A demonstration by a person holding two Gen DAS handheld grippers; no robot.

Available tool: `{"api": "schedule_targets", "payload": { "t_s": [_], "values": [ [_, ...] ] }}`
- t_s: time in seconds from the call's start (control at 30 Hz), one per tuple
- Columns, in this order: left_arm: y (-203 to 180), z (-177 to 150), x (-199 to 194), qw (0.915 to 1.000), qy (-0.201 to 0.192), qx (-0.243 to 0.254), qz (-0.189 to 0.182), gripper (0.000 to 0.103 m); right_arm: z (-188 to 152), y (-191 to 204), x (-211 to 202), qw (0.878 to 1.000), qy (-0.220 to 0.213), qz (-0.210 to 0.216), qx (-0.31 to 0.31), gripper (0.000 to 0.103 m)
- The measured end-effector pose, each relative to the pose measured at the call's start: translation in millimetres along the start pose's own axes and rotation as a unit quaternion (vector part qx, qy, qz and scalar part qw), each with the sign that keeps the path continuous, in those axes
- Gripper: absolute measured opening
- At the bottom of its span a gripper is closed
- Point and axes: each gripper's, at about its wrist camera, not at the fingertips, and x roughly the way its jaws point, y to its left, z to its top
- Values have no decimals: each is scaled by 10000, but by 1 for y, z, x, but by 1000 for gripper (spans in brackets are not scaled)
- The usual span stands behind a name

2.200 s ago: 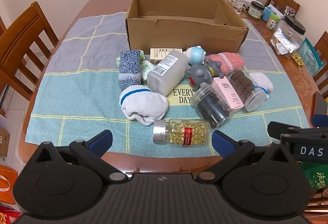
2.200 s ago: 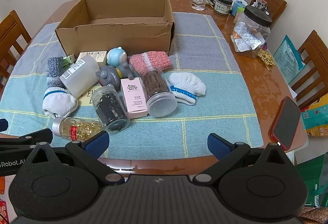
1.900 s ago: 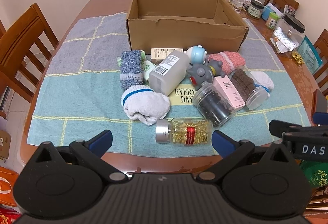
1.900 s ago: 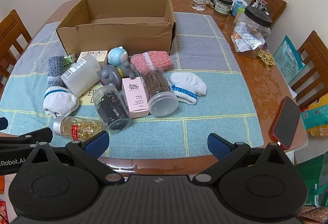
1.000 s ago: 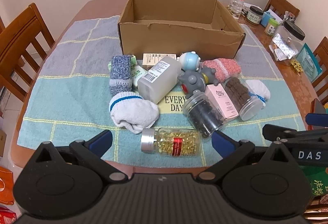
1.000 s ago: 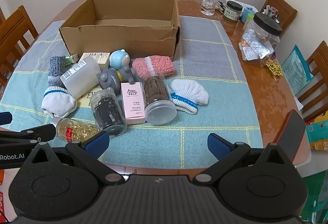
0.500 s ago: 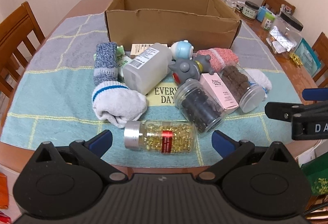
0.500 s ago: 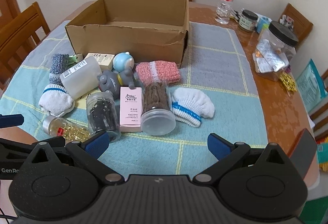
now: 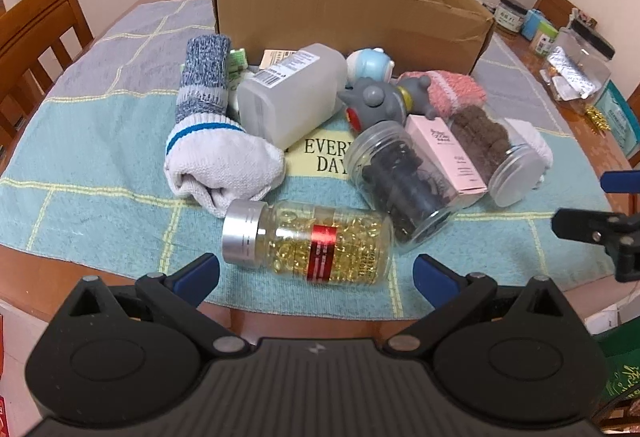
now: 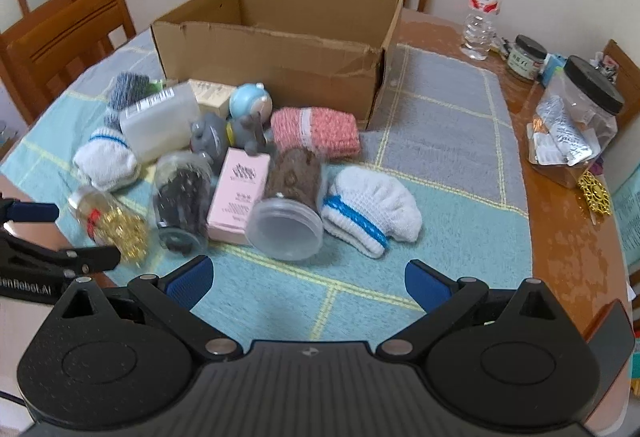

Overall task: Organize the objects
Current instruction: 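Move both tools toward the pile of items on the towel, then grasp the capsule jar with the left tool while the right tool grasps the white sock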

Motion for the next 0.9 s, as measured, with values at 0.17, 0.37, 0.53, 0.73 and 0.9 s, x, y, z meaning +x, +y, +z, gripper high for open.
{"api": "schedule_targets", "payload": {
  "t_s": [0.17,0.37,0.53,0.73,0.9],
  "values": [
    [-2,1,9,9999,35,-85,112,102,-4,-14,12,9996,144,83,-226,103],
    [-2,3,20,9991,135,-295,276,102,2,-31,29,9972,219,274,-668,103],
    [-3,3,27,9979,195,-441,428,102,9,-42,53,9912,327,352,-1236,103],
    [-4,4,32,9967,233,-563,538,102,15,-57,83,9817,536,620,-1721,103],
    [-4,5,34,9970,204,-492,563,102,27,-67,98,9774,538,1061,-1749,103]
  ]
}}
